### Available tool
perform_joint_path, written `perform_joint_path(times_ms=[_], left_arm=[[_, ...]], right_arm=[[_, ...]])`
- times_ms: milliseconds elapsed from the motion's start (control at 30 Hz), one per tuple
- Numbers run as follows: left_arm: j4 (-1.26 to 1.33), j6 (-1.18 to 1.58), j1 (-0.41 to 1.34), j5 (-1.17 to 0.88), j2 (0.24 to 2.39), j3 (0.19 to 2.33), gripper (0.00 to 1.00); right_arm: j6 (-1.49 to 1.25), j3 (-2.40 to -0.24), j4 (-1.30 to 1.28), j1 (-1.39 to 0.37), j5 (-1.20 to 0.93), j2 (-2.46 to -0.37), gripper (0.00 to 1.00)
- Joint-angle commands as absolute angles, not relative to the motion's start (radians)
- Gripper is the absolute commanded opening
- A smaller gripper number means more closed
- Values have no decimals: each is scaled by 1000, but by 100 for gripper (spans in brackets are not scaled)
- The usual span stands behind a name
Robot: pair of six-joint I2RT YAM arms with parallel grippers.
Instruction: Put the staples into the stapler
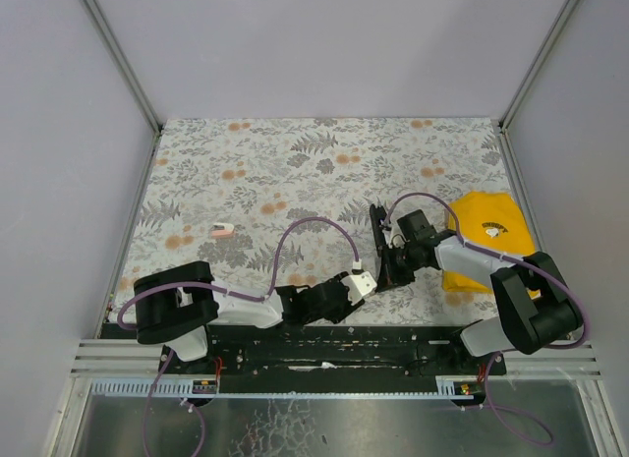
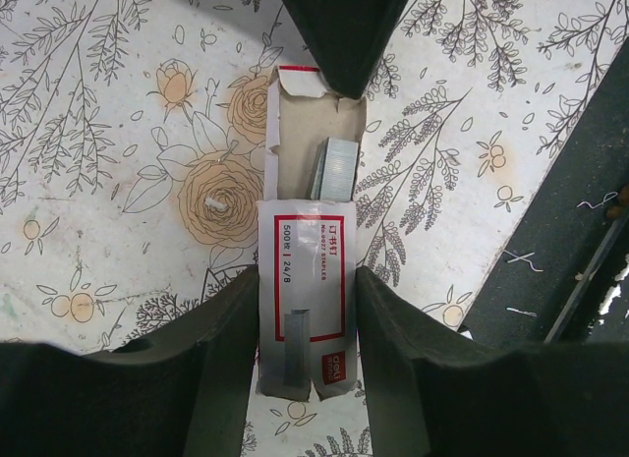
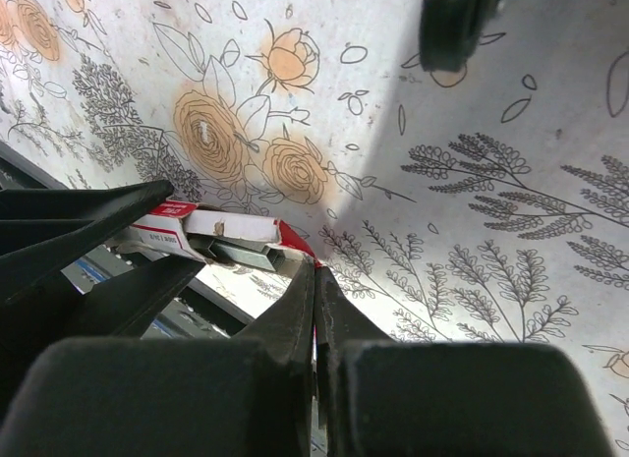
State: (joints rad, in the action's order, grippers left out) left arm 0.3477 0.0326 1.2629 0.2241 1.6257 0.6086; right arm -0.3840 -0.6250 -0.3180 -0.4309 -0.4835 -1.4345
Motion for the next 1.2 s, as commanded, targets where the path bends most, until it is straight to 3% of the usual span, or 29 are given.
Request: perform_joint_path(times_ms=[0, 1167], left_arm=[[244, 0, 1266, 263, 1637, 609, 41], [198, 1, 1267, 295, 1602, 586, 46]], right_arm=[[-362, -630, -352, -414, -457, -1411, 0], [-366, -635, -392, -327, -434, -1415, 0]])
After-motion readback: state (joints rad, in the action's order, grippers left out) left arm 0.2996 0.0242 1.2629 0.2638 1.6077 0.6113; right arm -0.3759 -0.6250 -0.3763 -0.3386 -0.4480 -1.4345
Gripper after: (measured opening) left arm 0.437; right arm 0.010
